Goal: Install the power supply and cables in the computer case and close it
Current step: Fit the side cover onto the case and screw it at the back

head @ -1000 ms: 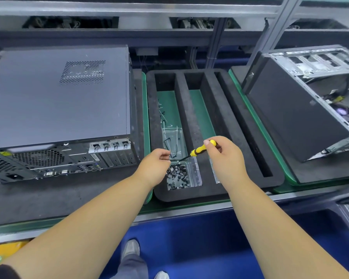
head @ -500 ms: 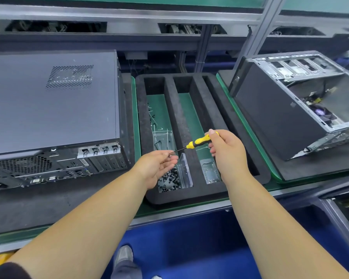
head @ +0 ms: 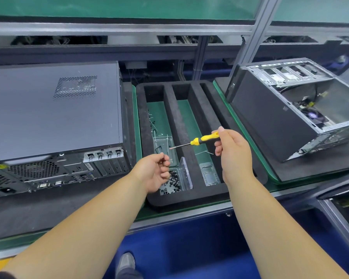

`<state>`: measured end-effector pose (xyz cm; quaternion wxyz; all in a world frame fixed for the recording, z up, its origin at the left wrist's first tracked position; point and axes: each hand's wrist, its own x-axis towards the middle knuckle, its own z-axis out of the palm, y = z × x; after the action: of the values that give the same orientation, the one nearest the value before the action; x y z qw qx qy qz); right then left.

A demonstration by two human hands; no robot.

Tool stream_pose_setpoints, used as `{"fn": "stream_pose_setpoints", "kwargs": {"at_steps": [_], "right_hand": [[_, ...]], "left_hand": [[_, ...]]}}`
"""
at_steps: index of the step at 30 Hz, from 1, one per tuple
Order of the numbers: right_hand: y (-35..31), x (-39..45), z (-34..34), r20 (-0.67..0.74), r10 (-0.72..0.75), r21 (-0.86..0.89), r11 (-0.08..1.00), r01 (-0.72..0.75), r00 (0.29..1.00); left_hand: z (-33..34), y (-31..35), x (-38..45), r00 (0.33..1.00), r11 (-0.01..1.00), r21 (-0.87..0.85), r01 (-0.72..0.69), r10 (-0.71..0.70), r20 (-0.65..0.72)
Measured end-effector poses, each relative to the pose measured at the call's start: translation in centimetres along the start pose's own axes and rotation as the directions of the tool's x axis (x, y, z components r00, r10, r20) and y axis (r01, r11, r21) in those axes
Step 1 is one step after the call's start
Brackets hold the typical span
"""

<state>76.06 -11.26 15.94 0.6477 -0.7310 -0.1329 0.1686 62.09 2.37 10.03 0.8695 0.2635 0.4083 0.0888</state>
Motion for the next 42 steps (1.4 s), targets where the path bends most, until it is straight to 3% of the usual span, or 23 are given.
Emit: {"fn": "stream_pose_setpoints", "kwargs": {"at_steps": [17,27,36,42], "right_hand": [[-3.4,-5.1,-1.4,0.06,-0.083,0.046,0.996,0.08,0.995],[-5.3,-8.1,-1.5,0.062,-0.124,0.088,0.989,0.118,0.99],[-6.1,-10.4,0.8,0.037,-0.149,0.067,0.987,0.146,0.988],[-7.2,-12.9,4.6,0.019,-0.169,0.02,0.985,0.169,0.985]], "left_hand": [[1.4,0.1,-6.6,0.987,0.995,0.041,-0.094,0.088,0.133],[1.4,0.8,-10.3,0.985,0.991,0.024,-0.132,0.129,0.114],[-1.1,2.3,-11.9,0.971,0.942,0.237,-0.237,0.22,0.096],[-4.8,5.3,-13.4,0.893,0.767,0.469,-0.438,0.432,0.128]]}}
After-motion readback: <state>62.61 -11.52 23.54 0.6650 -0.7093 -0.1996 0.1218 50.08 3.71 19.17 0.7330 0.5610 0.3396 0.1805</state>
